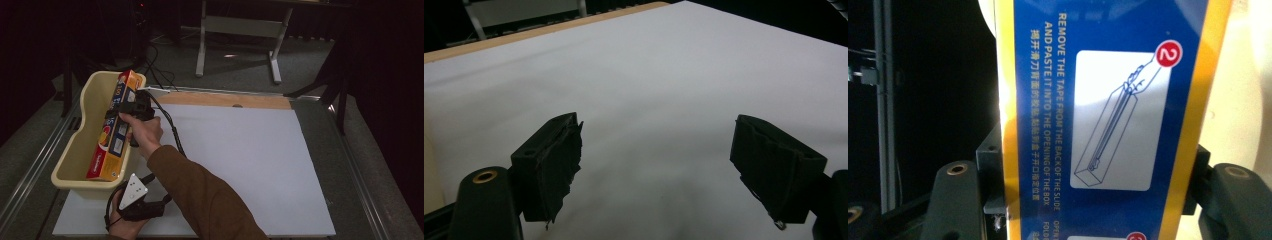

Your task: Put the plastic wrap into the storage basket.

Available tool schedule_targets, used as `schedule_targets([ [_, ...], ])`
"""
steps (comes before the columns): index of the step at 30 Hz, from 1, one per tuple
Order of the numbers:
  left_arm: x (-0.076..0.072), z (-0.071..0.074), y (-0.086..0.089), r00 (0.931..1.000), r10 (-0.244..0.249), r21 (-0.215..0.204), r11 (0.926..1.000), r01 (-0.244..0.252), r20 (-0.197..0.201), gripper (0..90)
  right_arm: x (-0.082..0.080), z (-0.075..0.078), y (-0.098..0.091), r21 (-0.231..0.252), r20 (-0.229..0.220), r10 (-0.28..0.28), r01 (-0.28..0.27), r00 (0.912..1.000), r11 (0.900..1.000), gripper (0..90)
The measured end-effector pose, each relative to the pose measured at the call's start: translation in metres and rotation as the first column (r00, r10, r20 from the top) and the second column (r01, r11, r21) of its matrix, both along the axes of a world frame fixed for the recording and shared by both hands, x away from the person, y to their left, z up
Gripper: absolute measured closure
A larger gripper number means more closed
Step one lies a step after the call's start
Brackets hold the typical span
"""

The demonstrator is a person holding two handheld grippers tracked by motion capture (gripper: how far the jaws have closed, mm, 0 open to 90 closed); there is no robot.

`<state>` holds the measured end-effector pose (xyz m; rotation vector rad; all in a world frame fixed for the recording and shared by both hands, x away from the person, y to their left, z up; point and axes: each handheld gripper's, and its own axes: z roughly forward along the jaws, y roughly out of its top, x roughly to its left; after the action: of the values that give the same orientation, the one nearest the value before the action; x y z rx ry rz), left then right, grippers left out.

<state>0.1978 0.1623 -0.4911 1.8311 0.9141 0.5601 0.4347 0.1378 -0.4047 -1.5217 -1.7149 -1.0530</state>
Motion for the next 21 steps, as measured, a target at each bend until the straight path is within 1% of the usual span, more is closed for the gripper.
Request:
schedule_targets([
  [2, 0.0, 0.0, -0.001, 1.0, 0.0, 0.004, 1.0, 0.0, -0.001, 20.5, 0.001, -0.002, 0.0, -0.009, -0.01, 0.008, -0.008, 0.9999, 0.9999, 36.5],
  [4, 0.0, 0.0, -0.001, 1.0, 0.001, 0.005, 1.0, -0.001, 0.0, 20.4, 0.001, -0.001, 0.0, -0.02, -0.01, 0.01, -0.01, 0.9999, 0.9998, 35.8],
  [6, 0.0, 0.0, -0.001, 1.0, 0.004, 0.004, 1.0, -0.004, 0.002, 20.3, 0.0, 0.0, -0.001, -0.04, -0.012, 0.013, -0.013, 0.9998, 0.9991, 33.5],
  [8, 0.001, 0.0, 0.001, 1.0, 0.006, 0.001, 1.0, -0.006, -0.001, 20.4, 0.001, 0.001, -0.001, -0.071, -0.01, 0.027, -0.027, 0.9996, 0.9971, 32.2],
  [10, 0.001, 0.0, 0.0, 1.0, 0.007, 0.003, 1.0, -0.007, -0.003, 20.3, 0.0, 0.0, -0.001, -0.119, 0.005, 0.052, -0.051, 0.9986, 0.9916, 34.7],
  [11, 0.001, 0.0, -0.001, 1.0, 0.005, 0.007, 1.0, -0.005, 0.001, 20.2, 0.0, 0.001, -0.002, -0.129, 0.015, 0.054, -0.051, 0.9984, 0.9903, 35.8],
  [13, 0.001, 0.0, -0.001, 1.0, 0.006, 0.003, 1.0, -0.006, 0.0, 20.3, -0.001, 0.004, -0.004, -0.105, 0.005, 0.052, -0.051, 0.9986, 0.9932, 36.8],
  [14, 0.001, 0.0, -0.001, 1.0, 0.007, 0.008, 0.9999, -0.007, 0.0, 20.2, -0.002, 0.008, -0.006, -0.083, -0.002, 0.06, -0.06, 0.9982, 0.9948, 37.5],
  [16, 0.001, 0.0, 0.0, 1.0, 0.009, 0.009, 0.9999, -0.009, 0.001, 20.3, -0.004, 0.013, -0.007, -0.079, 0.012, 0.082, -0.081, 0.9966, 0.9936, 39.0],
  [18, 0.001, 0.0, 0.0, 1.0, 0.008, 0.01, 0.9999, -0.008, 0.0, 20.3, -0.005, 0.014, -0.009, -0.079, 0.006, 0.106, -0.105, 0.9944, 0.9913, 39.4],
  [21, 0.001, 0.0, -0.001, 1.0, 0.008, 0.011, 0.9999, -0.008, 0.001, 20.3, -0.005, 0.014, -0.012, -0.088, 0.035, 0.138, -0.134, 0.9898, 0.987, 39.7],
])
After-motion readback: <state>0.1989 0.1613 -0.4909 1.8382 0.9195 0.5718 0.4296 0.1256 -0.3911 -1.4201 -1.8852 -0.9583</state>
